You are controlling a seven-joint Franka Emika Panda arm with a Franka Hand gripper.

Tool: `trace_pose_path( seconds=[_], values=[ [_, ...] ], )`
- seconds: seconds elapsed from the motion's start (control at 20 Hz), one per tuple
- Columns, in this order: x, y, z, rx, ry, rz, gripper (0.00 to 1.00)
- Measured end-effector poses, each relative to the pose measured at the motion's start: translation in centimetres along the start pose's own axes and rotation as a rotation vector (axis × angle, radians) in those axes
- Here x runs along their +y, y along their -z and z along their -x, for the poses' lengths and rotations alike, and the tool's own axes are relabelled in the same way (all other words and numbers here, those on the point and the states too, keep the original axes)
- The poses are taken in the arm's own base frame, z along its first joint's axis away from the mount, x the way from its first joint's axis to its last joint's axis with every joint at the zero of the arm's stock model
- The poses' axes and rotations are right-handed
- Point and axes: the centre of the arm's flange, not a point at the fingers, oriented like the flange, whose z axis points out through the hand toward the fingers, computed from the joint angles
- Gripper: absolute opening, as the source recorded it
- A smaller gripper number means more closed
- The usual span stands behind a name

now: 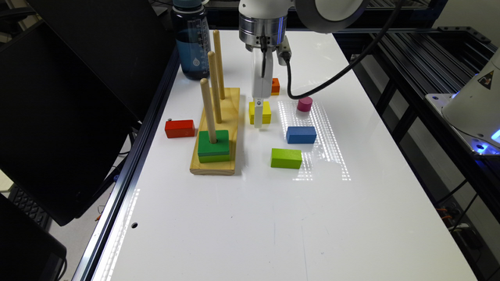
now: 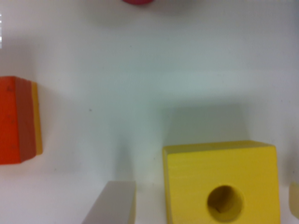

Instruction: Pick up yellow block.

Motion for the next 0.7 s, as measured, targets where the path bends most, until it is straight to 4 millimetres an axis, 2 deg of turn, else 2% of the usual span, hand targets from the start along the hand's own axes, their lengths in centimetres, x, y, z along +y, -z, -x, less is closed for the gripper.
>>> trace_pose_path(
  seconds=[0.35,0.45,0.7],
  values=[
    [0.0,0.0,0.0,0.0,0.0,0.0,1.0],
    [0.1,-0.8,0.1,-0.007,0.0,0.003,1.0],
    [-0.1,-1.0,0.0,0.002,-0.001,0.005,1.0]
  ],
)
